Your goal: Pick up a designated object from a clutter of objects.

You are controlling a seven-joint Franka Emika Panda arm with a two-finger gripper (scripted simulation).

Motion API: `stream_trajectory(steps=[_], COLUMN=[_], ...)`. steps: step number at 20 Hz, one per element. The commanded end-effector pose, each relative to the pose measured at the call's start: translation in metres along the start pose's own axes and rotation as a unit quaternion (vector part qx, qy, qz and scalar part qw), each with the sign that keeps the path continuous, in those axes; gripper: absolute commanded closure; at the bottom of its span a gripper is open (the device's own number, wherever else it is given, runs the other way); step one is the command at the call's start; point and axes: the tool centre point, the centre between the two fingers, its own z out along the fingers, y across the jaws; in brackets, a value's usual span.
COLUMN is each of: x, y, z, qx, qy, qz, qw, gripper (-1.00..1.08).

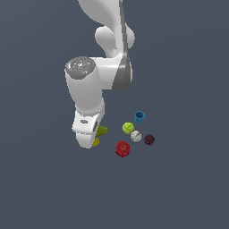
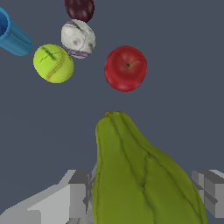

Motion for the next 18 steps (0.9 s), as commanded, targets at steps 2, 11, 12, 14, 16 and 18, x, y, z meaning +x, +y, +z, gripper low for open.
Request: stream_trajectory(steps=[2,11,12,14,16,18], x=[-0.010,-0.036,-0.039,-0.044,-0.049,-0.054], y=[-0.011,-0.039,-0.042,-0.048,-0.053,-0.057], z=[-0.039,-0.142,-0.153,-0.174,-0.194,-0.211], qx=[-0.001,-0.001,-0.001,-0.001,-0.001,-0.001], qy=[0.000,0.001,0.002,0.002,0.002,0.002], qz=[0.000,0.000,0.000,0.000,0.000,0.000], qw=[1.0000,1.0000,1.0000,1.0000,1.0000,1.0000], gripper=[1.08,1.08,1.08,1.08,1.08,1.08])
